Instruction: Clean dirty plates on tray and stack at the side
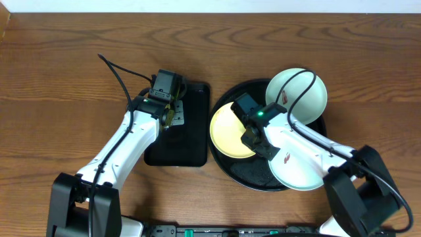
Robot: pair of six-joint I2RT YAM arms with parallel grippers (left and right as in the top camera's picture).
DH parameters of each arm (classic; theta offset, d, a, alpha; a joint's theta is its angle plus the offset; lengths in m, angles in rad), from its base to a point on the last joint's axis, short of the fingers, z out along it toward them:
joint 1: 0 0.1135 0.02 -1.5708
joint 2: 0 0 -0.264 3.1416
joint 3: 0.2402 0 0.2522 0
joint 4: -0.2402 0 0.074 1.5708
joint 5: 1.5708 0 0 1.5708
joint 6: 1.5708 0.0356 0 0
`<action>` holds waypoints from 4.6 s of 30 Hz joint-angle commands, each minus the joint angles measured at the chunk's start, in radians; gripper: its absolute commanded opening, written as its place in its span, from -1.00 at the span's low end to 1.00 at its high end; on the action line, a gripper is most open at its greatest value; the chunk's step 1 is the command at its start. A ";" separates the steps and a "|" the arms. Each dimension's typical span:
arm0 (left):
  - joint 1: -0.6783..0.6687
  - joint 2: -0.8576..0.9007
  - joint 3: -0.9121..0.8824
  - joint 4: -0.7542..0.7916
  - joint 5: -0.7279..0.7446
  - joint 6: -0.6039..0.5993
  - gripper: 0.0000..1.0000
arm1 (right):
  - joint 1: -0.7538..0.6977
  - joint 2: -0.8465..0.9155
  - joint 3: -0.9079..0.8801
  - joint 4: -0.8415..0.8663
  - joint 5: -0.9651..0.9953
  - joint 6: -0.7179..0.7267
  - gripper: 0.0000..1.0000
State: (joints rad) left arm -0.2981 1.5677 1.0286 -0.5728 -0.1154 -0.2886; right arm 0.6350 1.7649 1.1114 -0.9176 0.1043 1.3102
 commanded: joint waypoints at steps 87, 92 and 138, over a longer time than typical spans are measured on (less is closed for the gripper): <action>0.003 0.007 -0.006 0.001 -0.017 -0.001 -0.73 | -0.188 -0.102 0.185 -0.089 0.036 -0.916 -0.98; 0.003 0.001 0.003 0.016 -0.017 -0.001 -0.75 | -0.188 -0.148 0.186 -0.080 0.037 -0.967 -0.98; 0.033 -0.183 0.019 0.012 0.002 0.006 -0.73 | -0.321 -0.152 0.150 0.020 -0.120 -1.152 0.39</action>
State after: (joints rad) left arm -0.2699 1.3968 1.0286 -0.5583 -0.1112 -0.2878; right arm 0.3279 1.5639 1.2797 -0.9119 -0.0200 0.2474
